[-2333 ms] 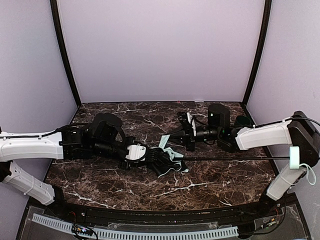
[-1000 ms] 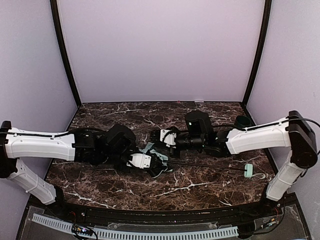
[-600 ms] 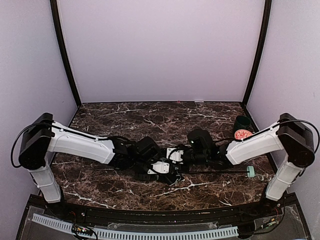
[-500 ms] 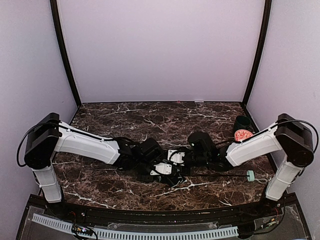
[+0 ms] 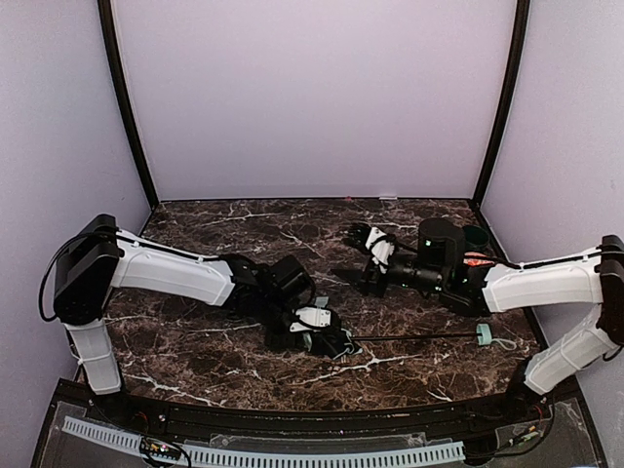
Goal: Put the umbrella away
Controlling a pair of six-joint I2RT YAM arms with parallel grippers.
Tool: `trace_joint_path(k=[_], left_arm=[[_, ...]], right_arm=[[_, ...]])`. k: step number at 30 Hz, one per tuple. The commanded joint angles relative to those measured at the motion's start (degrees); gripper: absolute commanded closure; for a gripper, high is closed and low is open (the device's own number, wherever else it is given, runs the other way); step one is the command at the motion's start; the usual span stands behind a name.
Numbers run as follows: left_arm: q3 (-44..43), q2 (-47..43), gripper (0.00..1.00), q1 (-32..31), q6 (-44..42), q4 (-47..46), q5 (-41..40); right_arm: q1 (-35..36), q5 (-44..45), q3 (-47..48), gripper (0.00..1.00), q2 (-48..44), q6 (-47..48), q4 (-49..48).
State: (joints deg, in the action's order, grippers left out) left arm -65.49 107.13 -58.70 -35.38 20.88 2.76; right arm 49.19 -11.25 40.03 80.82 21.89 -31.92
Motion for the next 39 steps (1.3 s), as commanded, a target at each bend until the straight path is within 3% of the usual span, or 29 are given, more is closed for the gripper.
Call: trace_joint_path(k=[1, 7, 11, 13, 22, 29, 34, 39], left_arm=[[3.7, 7.2, 1.00, 0.3, 2.4, 14.0, 8.6], [2.8, 7.7, 1.00, 0.9, 2.6, 15.7, 12.1], [2.4, 7.8, 1.00, 0.9, 2.8, 16.3, 13.1], [2.2, 7.9, 1.00, 1.0, 3.0, 16.4, 13.2], [2.5, 8.4, 0.98, 1.6, 3.2, 16.8, 13.7], [2.7, 8.8, 0.98, 1.8, 3.2, 16.8, 13.2], [2.3, 9.1, 0.98, 1.8, 3.1, 17.3, 13.0], [2.3, 9.0, 0.98, 1.8, 3.2, 17.3, 13.1]], right_arm=[[0.7, -11.6, -1.5, 0.35, -1.8, -6.0, 6.3], [-1.5, -19.4, -3.8, 0.31, -1.0, -14.0, 6.7], [-3.7, -23.6, -3.2, 0.15, 3.2, -17.0, 7.2], [-3.8, -25.2, -3.1, 0.12, 5.7, -16.8, 7.0], [-3.9, -32.2, -3.0, 0.15, 13.9, -17.0, 5.2], [-10.6, -39.8, -6.6, 0.15, 3.2, -24.5, -1.5], [-12.5, -33.7, -8.5, 0.14, -5.5, -20.6, 5.7], [-10.5, -26.3, -13.2, 0.15, -2.2, -23.8, 1.5]])
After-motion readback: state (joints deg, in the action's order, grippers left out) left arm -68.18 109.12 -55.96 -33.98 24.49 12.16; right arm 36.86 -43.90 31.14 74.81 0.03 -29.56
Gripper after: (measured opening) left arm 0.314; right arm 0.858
